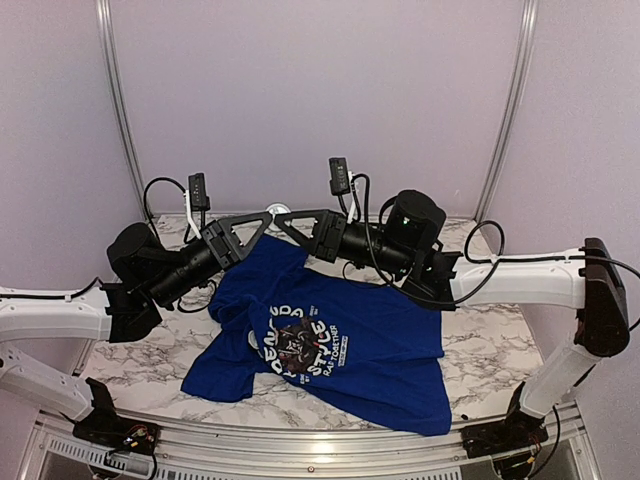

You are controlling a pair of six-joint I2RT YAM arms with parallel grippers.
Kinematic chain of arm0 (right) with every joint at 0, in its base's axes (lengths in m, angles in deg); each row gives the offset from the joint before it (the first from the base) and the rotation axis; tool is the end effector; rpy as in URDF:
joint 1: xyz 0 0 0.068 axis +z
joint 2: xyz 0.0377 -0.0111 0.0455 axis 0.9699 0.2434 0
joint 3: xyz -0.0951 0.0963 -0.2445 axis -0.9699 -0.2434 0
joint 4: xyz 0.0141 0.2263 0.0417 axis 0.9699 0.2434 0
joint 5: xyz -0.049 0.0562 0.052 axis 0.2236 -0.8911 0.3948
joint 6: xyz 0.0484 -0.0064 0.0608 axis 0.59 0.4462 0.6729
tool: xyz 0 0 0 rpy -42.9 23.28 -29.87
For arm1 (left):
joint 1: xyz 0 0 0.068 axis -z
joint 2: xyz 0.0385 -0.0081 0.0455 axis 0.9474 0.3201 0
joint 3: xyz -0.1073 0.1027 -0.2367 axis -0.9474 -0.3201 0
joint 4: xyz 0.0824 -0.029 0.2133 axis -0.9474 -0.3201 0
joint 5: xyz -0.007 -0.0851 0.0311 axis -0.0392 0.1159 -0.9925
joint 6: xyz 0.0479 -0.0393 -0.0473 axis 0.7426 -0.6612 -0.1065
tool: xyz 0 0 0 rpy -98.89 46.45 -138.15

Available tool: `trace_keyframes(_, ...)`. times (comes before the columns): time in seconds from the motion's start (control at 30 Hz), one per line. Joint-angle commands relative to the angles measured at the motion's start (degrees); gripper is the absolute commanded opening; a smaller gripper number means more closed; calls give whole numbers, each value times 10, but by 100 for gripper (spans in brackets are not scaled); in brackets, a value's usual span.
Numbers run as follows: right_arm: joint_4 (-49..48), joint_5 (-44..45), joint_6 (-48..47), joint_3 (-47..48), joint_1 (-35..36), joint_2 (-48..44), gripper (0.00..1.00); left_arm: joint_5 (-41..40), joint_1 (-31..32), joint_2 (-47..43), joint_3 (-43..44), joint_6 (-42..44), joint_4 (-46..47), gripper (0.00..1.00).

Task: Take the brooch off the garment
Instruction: Close the brooch securely.

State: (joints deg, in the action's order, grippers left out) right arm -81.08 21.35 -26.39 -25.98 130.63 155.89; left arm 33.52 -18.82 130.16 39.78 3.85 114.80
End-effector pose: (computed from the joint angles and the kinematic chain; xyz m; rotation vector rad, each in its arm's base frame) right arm 0.1959 0.3193 0.3649 -0.5778 1.4578 1.5768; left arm 0.1612 -0.2178 0.3534 0.1873 1.4035 -1.4570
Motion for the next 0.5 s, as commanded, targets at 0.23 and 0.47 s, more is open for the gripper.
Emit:
trace_keyframes(0.23,11,28,5,3,-5,-15,10,20,5,5,23,19,-3,0)
trace_keyframes(0.47,6,50,11,-8,-7,-26,8,21,9,7,27,25,-4,0)
